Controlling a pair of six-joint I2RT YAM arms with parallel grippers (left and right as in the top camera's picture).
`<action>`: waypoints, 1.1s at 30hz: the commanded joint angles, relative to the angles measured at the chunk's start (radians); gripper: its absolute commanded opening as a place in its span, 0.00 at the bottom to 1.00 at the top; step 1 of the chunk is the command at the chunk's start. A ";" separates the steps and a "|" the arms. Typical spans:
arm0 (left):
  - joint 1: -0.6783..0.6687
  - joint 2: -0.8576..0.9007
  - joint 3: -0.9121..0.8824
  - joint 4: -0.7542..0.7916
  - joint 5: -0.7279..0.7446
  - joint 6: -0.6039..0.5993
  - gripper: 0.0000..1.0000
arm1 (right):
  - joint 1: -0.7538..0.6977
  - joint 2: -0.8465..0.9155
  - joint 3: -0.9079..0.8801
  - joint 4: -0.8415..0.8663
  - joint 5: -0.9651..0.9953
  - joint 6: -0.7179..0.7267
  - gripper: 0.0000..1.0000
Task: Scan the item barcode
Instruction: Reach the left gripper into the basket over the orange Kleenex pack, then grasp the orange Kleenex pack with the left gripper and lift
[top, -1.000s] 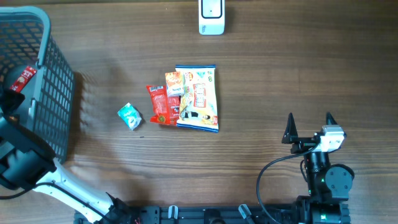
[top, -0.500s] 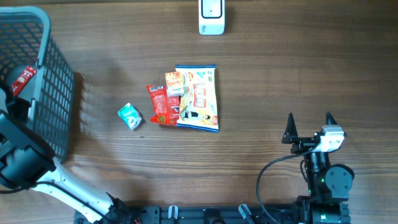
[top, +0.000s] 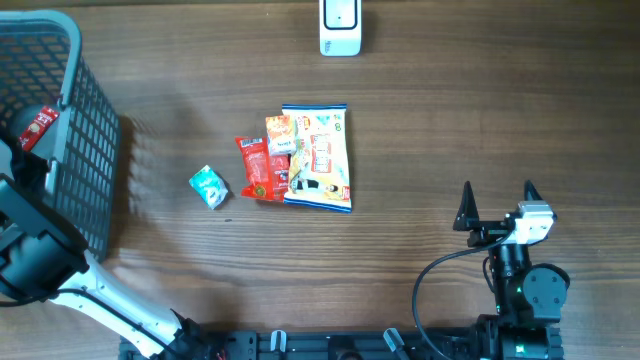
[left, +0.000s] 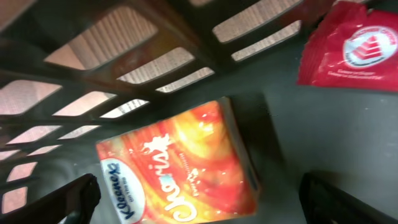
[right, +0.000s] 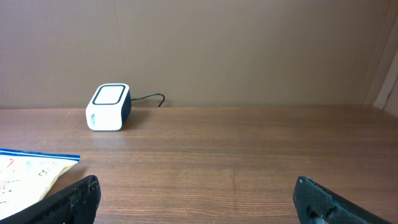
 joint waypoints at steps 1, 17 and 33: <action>0.007 0.045 -0.008 0.002 0.023 0.012 0.91 | -0.004 -0.005 -0.003 0.003 -0.008 -0.010 1.00; 0.010 0.023 -0.006 -0.061 0.023 0.010 0.04 | -0.004 -0.005 -0.003 0.003 -0.008 -0.010 1.00; -0.006 -0.542 -0.006 -0.020 0.372 -0.128 0.04 | -0.004 -0.005 -0.003 0.003 -0.008 -0.010 1.00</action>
